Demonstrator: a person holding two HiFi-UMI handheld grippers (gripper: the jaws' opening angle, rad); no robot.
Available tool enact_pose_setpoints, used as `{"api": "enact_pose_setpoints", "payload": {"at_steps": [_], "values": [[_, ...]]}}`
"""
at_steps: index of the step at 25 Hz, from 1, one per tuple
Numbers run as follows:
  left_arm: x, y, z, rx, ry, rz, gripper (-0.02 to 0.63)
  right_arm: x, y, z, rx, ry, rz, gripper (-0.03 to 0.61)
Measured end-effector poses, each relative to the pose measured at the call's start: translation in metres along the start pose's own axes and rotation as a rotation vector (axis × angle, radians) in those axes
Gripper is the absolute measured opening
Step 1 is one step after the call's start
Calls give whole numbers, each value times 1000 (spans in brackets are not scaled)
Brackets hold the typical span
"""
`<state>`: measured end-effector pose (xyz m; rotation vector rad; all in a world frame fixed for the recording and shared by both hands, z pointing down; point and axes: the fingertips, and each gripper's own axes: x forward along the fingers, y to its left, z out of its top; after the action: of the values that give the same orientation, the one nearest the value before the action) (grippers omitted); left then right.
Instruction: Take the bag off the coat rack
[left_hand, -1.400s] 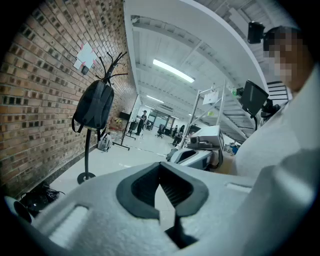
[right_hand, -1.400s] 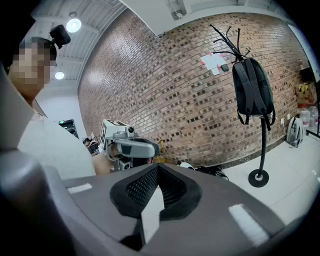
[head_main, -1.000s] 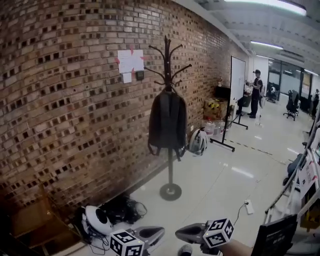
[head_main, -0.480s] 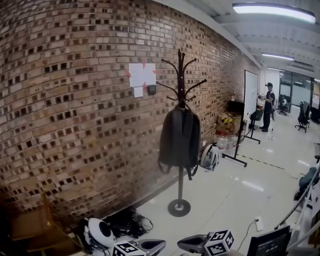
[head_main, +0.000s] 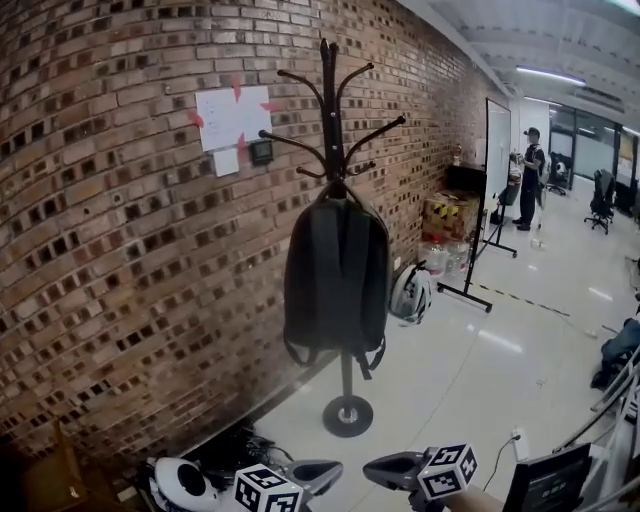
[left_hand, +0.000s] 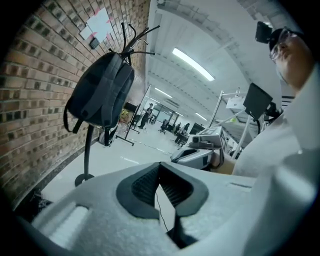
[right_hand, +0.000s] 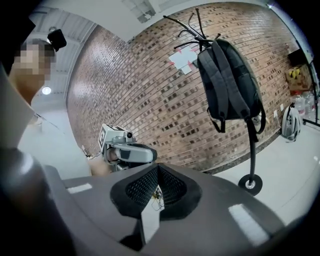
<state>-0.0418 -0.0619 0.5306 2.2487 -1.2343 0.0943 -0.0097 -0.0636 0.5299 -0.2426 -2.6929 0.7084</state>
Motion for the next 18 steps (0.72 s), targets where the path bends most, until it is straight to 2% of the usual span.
{"api": "enact_pose_setpoints", "payload": {"at_steps": [4, 8, 13, 18], "values": [[54, 29, 63, 63, -14, -38, 2, -13, -61, 53, -20, -21, -29, -2], [81, 48, 84, 81, 11, -44, 2, -22, -97, 76, -20, -39, -42, -2], [96, 57, 104, 76, 16, -31, 2, -28, -118, 94, -37, -49, -33, -2], [98, 48, 129, 140, 1, -21, 2, -39, -117, 116, -96, -82, -28, -2]]}}
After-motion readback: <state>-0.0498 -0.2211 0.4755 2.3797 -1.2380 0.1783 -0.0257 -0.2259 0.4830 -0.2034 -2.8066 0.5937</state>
